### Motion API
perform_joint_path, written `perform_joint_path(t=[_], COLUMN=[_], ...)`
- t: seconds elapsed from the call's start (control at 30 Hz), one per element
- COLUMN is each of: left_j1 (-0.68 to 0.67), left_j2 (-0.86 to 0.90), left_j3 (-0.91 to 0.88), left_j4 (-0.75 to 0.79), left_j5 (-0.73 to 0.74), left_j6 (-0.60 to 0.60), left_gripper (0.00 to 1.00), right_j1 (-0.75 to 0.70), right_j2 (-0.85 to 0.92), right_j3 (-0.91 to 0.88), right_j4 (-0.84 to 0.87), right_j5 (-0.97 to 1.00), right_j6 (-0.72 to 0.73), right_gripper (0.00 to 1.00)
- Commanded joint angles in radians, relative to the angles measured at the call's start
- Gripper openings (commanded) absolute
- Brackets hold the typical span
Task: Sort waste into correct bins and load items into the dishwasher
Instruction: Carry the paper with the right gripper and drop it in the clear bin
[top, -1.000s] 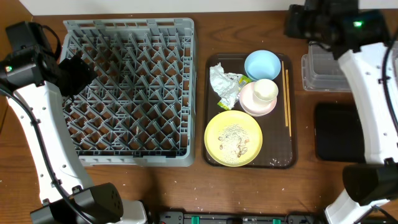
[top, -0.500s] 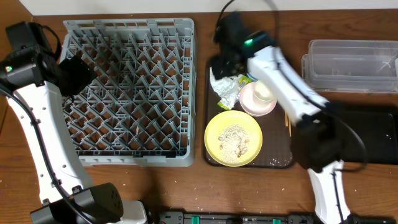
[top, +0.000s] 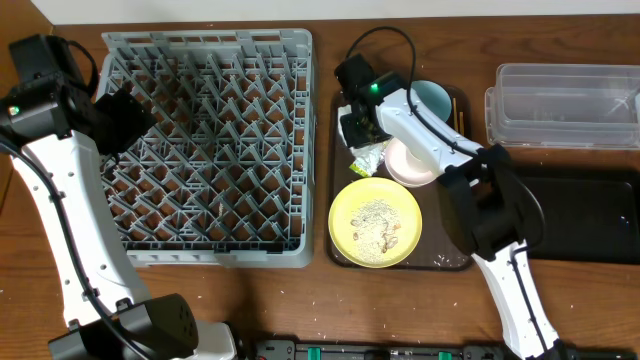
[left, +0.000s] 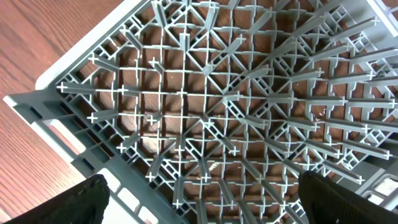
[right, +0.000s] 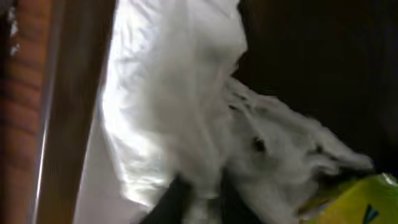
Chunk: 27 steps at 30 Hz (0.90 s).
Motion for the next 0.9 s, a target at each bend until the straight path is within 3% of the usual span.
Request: perform_joint_path(t=[0.0,0.4,0.63,0.87], left_j1=[0.003,0.003,0.003,0.003], left_j2=[0.003,0.003,0.003,0.003], left_j3=[0.008,0.008,0.008,0.008], left_j4=[-0.003,-0.003,-0.003,-0.003], left_j5=[-0.008,-0.008,-0.008,-0.008], left_j6=[-0.009,-0.009,-0.009,-0.009], left_gripper=[0.98,0.98,0.98,0.98], right_j1=[0.008,-0.063,-0.24,-0.463], right_j2=[0.015,-0.287,-0.473,-0.5], right_j3=[0.006,0.119,0.12,0.114], right_j4=[-0.001,-0.024,-0.06,-0.138], right_j5=[0.008,0.008,0.024,0.04], right_j6=[0.026,0.098,0.102,0.114], right_gripper=[0.01,0.02,0.02,0.01])
